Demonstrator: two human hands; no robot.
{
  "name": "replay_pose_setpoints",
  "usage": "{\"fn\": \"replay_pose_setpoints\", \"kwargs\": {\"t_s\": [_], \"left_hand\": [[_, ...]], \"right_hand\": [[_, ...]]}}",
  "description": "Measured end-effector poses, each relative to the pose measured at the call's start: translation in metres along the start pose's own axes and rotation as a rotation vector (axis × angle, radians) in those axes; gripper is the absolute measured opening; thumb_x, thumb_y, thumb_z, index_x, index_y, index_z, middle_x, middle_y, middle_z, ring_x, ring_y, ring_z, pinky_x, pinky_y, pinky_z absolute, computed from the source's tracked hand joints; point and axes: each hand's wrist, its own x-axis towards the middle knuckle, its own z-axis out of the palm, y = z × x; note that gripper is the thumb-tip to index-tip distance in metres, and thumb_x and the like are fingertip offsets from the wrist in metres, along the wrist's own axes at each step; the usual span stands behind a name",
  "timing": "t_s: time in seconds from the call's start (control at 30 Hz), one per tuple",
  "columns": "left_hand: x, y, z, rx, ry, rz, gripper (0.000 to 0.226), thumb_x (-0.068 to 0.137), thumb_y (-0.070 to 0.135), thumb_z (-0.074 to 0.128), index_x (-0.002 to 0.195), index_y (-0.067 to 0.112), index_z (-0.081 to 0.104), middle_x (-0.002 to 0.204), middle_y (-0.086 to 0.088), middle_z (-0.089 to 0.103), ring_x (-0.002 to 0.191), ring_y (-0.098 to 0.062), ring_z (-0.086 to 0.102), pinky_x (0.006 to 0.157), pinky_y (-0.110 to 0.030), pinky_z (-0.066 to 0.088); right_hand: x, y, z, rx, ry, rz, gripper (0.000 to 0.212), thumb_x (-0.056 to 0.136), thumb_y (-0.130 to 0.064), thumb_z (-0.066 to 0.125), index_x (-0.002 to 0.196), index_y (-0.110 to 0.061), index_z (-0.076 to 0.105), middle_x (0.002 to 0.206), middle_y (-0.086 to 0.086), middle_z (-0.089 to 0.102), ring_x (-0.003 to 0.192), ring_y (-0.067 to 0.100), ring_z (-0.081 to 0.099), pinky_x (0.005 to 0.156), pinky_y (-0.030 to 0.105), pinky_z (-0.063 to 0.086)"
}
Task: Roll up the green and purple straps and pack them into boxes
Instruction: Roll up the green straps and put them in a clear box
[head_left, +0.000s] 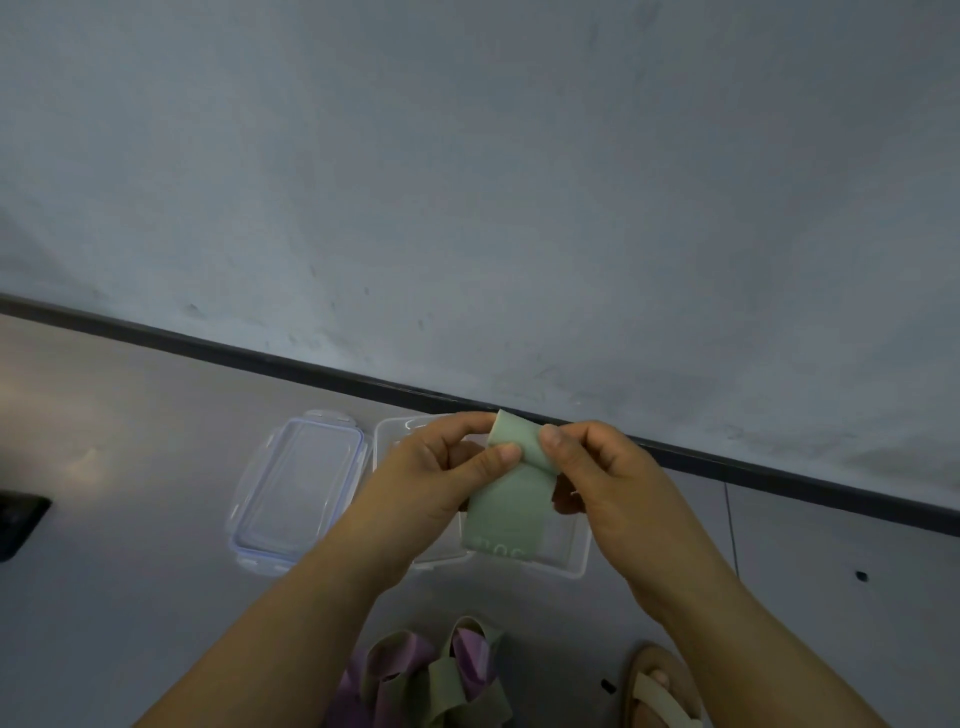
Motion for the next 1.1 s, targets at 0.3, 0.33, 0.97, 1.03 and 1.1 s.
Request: {"fn": "replay_pose_setpoints", "kwargs": {"t_s": [0.3,0.33,0.97,1.03,1.1], "left_hand": [[-0.0017,0.0038,-0.0019,0.037,0.019,0.011,0.033,0.07,0.034,0.061,0.098,0.018,0.065,0.083,-0.004,0.074,0.077,-0.016,0.071,0.071,-0.027,0.058],[-0.0013,0.0036,-0.0024,0.034,0.019,0.015,0.032,0.069,0.032,0.062,0.098,0.018,0.064,0.082,-0.005,0.074,0.076,-0.016,0.071,0.07,-0.027,0.058],[-0.0006,0.0038,-0.006,0.005,-0.009,0.079,0.03,0.077,-0.002,0.065,0.103,0.011,0.059,0.093,-0.01,0.07,0.083,-0.021,0.068,0.073,-0.03,0.058],[-0.0004,0.0038,-0.0055,0.009,-0.006,0.041,0.034,0.078,0.001,0.066,0.108,0.014,0.056,0.097,-0.01,0.07,0.086,-0.023,0.069,0.075,-0.035,0.058],[-0.0004,0.0036,-0.0052,0.016,-0.006,-0.011,0.039,0.073,0.014,0.07,0.109,0.017,0.056,0.097,-0.008,0.071,0.087,-0.023,0.07,0.076,-0.036,0.058]], "right_hand": [[0.0017,0.001,-0.002,-0.079,-0.054,-0.093,0.012,0.08,-0.032,0.063,0.092,-0.033,0.06,0.094,0.001,0.064,0.087,0.016,0.063,0.075,0.029,0.057],[0.0022,0.0016,-0.0026,-0.082,-0.06,-0.096,0.012,0.081,-0.031,0.064,0.092,-0.034,0.06,0.094,0.001,0.063,0.088,0.016,0.063,0.075,0.029,0.057],[0.0041,0.0006,-0.007,-0.033,-0.128,-0.01,0.017,0.086,-0.033,0.055,0.101,-0.03,0.062,0.091,-0.003,0.068,0.081,0.006,0.066,0.074,0.021,0.054],[0.0043,0.0008,-0.0072,-0.009,-0.142,-0.008,0.016,0.088,-0.03,0.055,0.102,-0.031,0.061,0.093,-0.001,0.067,0.082,0.009,0.066,0.077,0.025,0.055],[0.0041,0.0013,-0.0076,-0.009,-0.153,-0.018,0.016,0.088,-0.028,0.055,0.101,-0.035,0.06,0.096,0.001,0.065,0.085,0.01,0.066,0.079,0.026,0.055]]}}
